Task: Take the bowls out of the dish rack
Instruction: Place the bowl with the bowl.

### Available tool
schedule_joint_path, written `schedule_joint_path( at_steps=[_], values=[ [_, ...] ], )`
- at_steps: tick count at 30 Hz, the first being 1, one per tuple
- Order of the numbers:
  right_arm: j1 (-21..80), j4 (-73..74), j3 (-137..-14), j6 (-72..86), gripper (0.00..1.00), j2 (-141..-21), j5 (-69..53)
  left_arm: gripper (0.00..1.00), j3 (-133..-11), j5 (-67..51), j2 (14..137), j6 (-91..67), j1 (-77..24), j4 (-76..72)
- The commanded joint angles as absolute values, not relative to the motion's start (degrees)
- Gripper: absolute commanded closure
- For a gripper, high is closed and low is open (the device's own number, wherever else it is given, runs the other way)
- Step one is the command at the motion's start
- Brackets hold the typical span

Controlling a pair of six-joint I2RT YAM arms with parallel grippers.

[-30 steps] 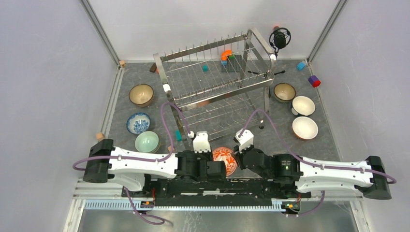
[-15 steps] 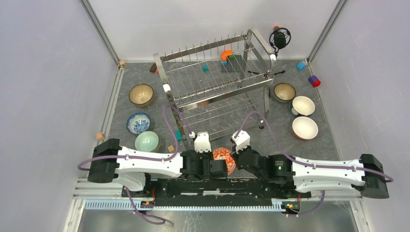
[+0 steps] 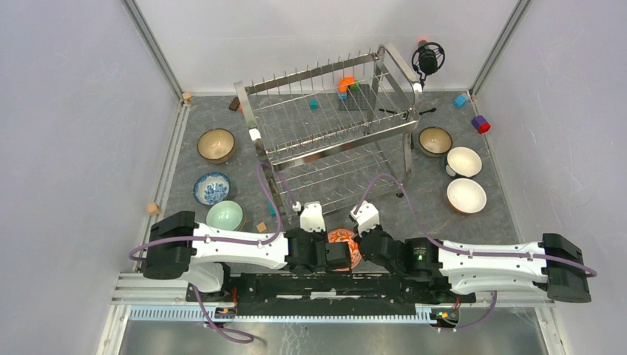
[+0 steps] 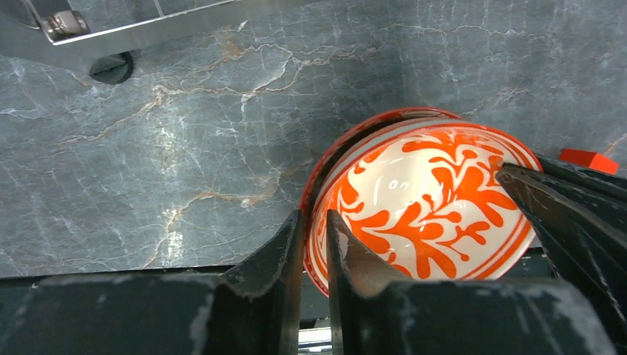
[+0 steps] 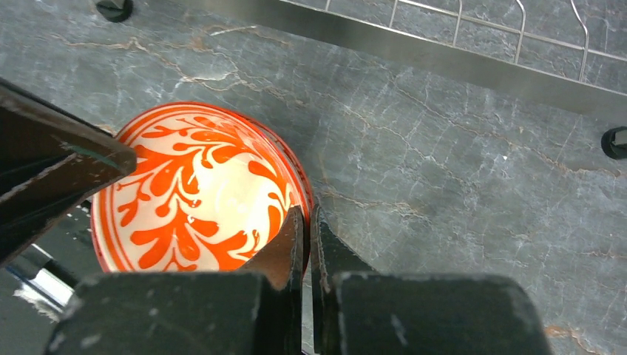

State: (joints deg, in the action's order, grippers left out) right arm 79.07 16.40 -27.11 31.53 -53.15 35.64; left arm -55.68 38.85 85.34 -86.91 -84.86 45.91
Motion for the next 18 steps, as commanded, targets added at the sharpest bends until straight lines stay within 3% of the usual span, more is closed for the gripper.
schedule_joint_path(
  at_steps=[1,7,18],
  values=[
    [78.44,15.36,-25.93,30.76,1.00,-53.36,35.63,0.75,-55.57,40.54,84.66,-86.26,-84.66,43.39],
    [78.09,14.52,-25.29,30.63,1.00,-53.59,34.97,0.66,-55.63,40.36,84.54,-85.34,-84.73,43.26],
    [74.41,10.50,-22.56,31.68,1.00,-52.59,27.91,0.68,-54.93,41.04,83.81,-84.55,-84.68,43.66]
  ],
)
